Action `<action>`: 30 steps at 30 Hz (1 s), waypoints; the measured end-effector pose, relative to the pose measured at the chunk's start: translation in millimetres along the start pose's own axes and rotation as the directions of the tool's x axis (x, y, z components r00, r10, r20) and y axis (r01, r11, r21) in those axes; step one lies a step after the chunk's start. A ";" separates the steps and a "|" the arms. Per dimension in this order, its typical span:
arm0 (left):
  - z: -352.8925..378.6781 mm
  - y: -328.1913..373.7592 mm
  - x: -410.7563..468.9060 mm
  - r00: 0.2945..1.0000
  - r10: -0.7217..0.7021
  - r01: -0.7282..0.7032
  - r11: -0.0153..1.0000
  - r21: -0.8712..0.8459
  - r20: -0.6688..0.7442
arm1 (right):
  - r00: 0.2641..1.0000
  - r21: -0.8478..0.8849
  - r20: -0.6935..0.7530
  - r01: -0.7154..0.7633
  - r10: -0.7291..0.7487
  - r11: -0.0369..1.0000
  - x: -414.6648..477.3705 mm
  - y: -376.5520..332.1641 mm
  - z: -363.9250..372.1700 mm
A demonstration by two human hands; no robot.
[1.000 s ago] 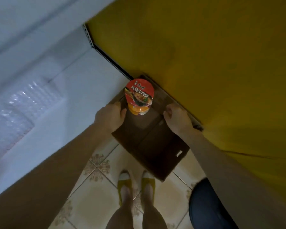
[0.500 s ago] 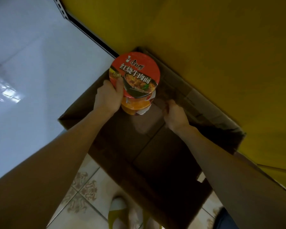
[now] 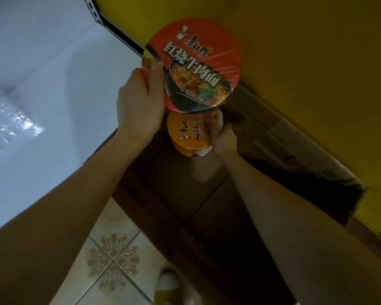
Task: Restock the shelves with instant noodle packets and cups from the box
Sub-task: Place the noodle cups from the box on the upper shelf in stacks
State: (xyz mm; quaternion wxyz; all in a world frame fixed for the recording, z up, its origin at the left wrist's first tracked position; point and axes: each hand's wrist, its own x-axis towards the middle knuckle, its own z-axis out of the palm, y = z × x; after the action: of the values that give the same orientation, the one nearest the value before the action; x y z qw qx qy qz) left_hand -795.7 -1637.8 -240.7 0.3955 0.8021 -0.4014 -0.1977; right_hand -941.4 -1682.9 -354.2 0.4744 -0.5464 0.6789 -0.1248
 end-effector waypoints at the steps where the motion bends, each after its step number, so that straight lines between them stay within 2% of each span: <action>1: -0.9 0.4 1.5 1.000 0.010 -0.010 1.000 0.002 -0.002 | 0.999 0.064 -0.025 -0.021 0.022 0.998 2.4 -1.9 6.5; 4: -3.6 0.2 4.4 1.000 0.025 -0.025 1.000 0.004 -0.001 | 0.992 0.199 -0.111 -0.042 0.065 0.979 3.5 -3.8 18.9; 6: -6.8 3.4 4.1 1.000 0.027 -0.027 1.000 0.009 -0.002 | 0.989 0.209 -0.135 -0.025 0.054 0.978 -2.6 -3.4 17.6; 8: -12.4 12.2 2.4 1.000 0.013 -0.013 1.000 0.008 -0.006 | 0.992 0.173 -0.123 0.001 0.021 0.985 -14.9 -3.3 8.1; 11: -24.7 35.1 -4.2 1.000 -0.028 0.027 0.999 -0.024 -0.012 | 0.995 0.024 -0.080 0.058 -0.056 0.998 -41.2 -5.9 -18.3; 15: -50.7 82.2 -26.1 0.998 -0.057 0.057 0.998 -0.022 -0.005 | 0.988 -0.149 0.019 0.153 -0.152 0.977 -90.5 -16.3 -63.0; 18: -78.3 122.7 -46.1 0.997 -0.063 0.064 0.997 -0.043 0.032 | 0.980 -0.217 0.054 0.199 -0.192 0.956 -136.8 -35.7 -101.1; 25: -169.0 231.9 -87.7 0.995 -0.051 0.054 0.998 -0.032 0.090 | 0.948 -0.261 0.180 0.302 -0.261 0.917 -260.0 -113.4 -184.7; 30: -245.7 306.0 -121.3 0.998 0.018 -0.017 1.000 -0.006 0.062 | 0.916 -0.218 0.221 0.380 -0.334 0.899 -343.9 -170.5 -238.6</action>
State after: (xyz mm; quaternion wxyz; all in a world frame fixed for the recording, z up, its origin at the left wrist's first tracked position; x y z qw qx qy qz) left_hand -861.8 -1535.5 151.6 0.3866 0.7910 -0.4200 -0.2201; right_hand -1037.6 -1533.6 61.4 0.4274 -0.7274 0.5320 -0.0718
